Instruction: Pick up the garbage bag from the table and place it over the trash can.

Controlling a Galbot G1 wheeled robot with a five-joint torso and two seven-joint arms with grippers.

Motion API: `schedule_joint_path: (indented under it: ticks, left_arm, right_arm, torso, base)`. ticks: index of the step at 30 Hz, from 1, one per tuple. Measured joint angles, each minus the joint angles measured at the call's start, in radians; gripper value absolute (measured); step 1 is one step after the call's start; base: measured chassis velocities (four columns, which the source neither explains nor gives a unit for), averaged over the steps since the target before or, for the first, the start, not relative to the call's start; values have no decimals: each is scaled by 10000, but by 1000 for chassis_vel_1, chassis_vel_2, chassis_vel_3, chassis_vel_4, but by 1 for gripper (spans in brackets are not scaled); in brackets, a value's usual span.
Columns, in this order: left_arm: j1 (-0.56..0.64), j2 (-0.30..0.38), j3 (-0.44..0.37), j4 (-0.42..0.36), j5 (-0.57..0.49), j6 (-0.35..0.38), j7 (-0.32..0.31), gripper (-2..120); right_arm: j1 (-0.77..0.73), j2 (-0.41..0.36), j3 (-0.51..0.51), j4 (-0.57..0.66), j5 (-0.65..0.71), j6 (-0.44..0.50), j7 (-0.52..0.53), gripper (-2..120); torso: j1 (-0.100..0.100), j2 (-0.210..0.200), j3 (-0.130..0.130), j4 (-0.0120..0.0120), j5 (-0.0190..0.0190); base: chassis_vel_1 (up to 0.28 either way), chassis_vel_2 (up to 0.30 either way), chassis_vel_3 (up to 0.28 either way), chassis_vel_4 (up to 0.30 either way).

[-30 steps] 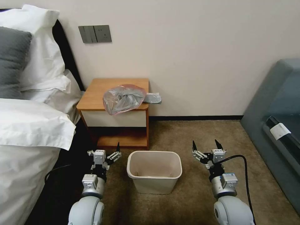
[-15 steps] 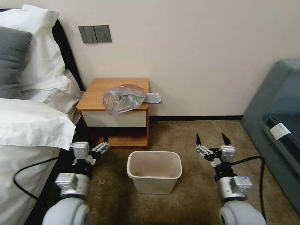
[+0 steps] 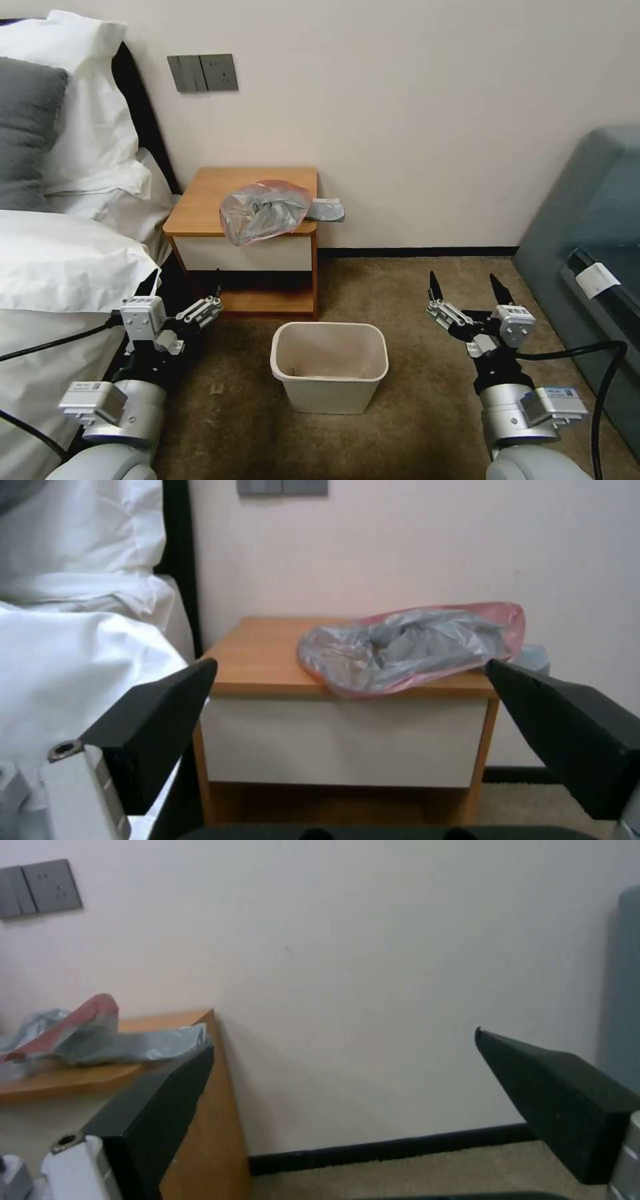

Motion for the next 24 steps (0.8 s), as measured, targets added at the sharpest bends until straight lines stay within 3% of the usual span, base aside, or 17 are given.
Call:
schedule_joint_path:
  ticks: [3,9,10,11,15,24]
  left_arm:
    - [9,-3,7,12,-54,-189,42,100]
    - [-37,120,-98,40,-449,-443,76,100]
    - [-17,121,-145,79,-439,-533,68,100]
    - [-17,121,-145,79,-439,-533,68,100]
    - [75,10,-279,177,-317,-826,113,100]
    - [211,-163,-323,193,-334,-1098,175,100]
  right_arm:
    - [301,-78,41,-89,672,-334,170,100]
    - [1619,-1258,300,-341,3865,-1551,962,100]
    - [1952,-1712,325,-509,5139,-1737,1079,100]
    - [1952,-1712,325,-509,5139,-1737,1079,100]
    - [2909,-2539,320,-1406,9248,-2331,1043,100]
    - [4920,-3468,137,-3615,12906,-2900,576,100]
  torso:
    - [0,0,0,-1,0]
    - [0,0,1,0,2]
    - [0,0,0,0,2]
    - [0,0,0,0,2]
    - [0,0,1,0,1]
    - [0,0,2,1,2]
  base:
    - [0,0,0,0]
    - [0,0,0,0]
    - [0,0,0,0]
    - [0,0,0,0]
    - [0,0,0,0]
    - [0,0,0,0]
